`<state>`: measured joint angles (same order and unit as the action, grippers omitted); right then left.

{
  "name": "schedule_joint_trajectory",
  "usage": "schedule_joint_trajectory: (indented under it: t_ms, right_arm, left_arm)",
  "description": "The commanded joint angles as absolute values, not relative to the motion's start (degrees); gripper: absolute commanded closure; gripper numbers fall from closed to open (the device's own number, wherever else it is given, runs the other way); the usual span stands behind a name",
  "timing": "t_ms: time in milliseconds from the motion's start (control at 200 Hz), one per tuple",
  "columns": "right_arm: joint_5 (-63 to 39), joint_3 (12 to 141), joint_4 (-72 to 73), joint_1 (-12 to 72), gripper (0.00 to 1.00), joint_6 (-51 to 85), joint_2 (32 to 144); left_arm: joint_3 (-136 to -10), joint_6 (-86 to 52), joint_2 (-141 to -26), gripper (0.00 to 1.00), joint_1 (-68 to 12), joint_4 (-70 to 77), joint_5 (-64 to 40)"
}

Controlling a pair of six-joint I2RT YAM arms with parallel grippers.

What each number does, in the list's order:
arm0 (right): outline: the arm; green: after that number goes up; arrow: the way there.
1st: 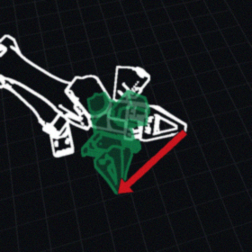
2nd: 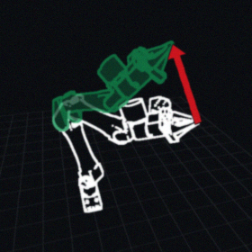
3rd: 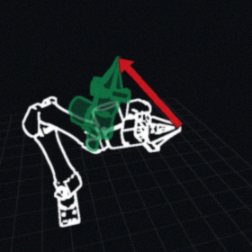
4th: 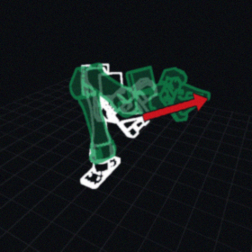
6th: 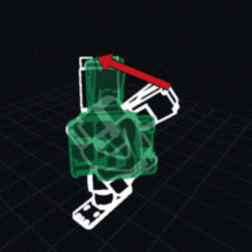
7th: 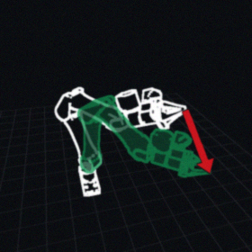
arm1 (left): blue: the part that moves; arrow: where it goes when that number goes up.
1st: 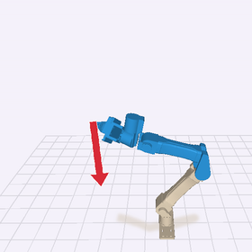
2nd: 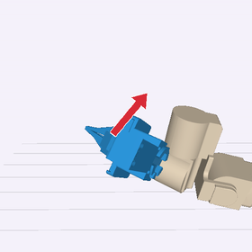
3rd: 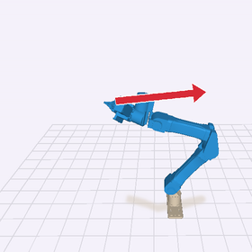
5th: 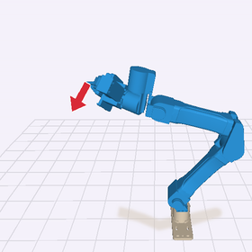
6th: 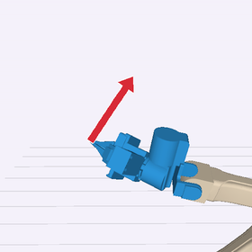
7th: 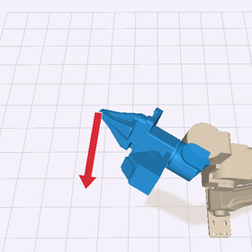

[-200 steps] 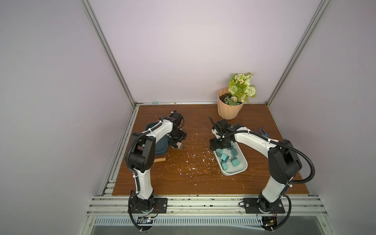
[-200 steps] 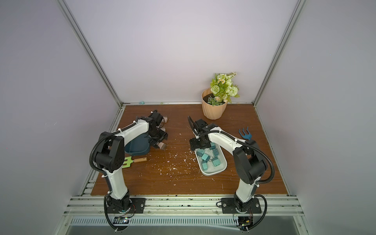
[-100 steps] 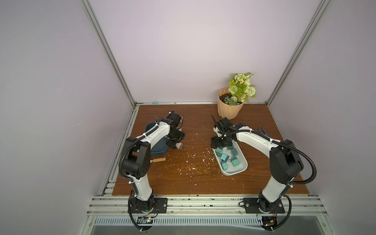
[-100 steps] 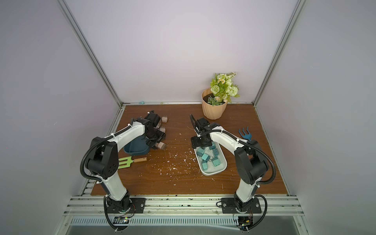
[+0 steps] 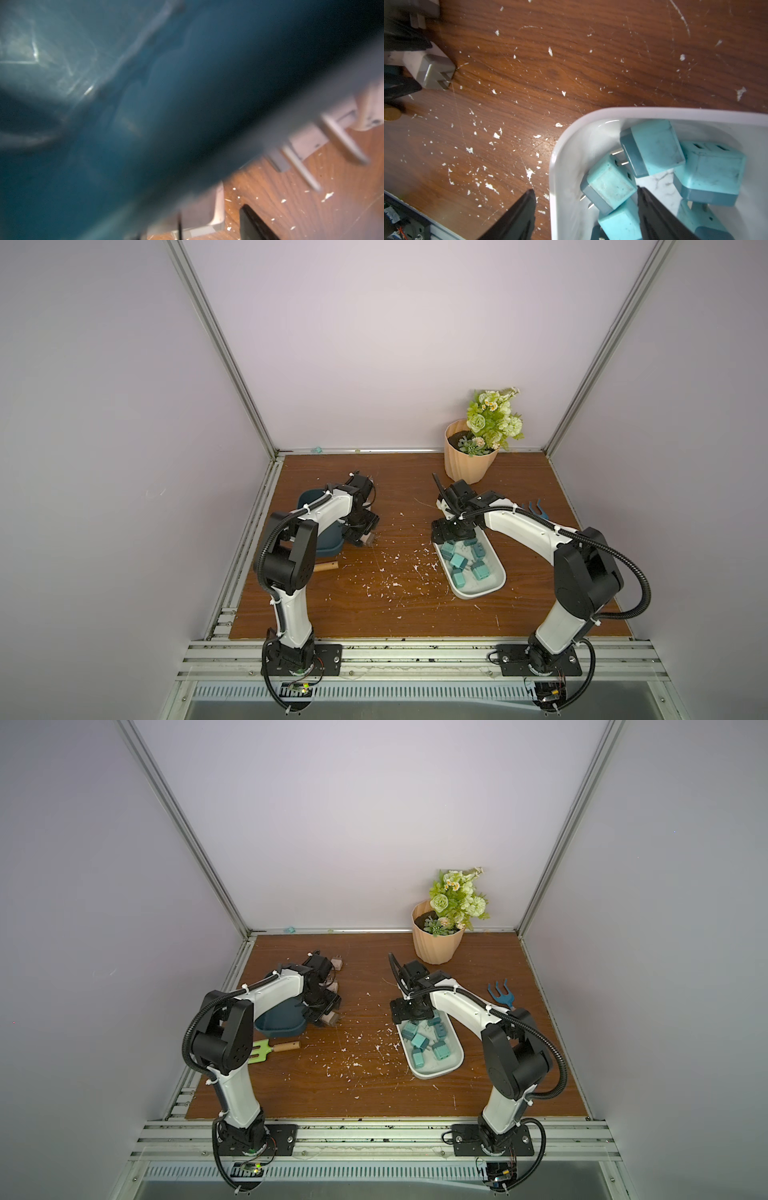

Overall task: Place the plugs by color into the storage box
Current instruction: Pick up the plug from the center of the board.

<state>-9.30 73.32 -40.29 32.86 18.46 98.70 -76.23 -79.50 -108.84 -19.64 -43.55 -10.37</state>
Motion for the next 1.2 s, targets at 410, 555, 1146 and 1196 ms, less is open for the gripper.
schedule_joint_trajectory:
  t_ms: [410, 555, 1146, 1196]
  right_arm:
    - [-8.3, 75.2, -41.9, 32.5, 0.2, 18.2, 97.0]
    - [-8.6, 74.2, -41.3, 32.4, 0.2, 18.6, 96.5]
    - [-8.8, 72.5, -40.1, 32.5, 0.2, 20.2, 95.1]
    - [-9.0, 72.7, -40.0, 32.5, 0.2, 20.1, 95.2]
  left_arm:
    - [-74.5, -71.1, -111.5, 0.57, -22.6, -44.7, -9.8]
    - [-74.8, -69.5, -110.3, 0.63, -22.5, -45.4, -9.1]
    - [-82.5, -60.9, -108.1, 0.68, -22.6, -49.2, -10.0]
    - [-82.9, -60.3, -107.9, 0.68, -22.6, -49.6, -9.9]
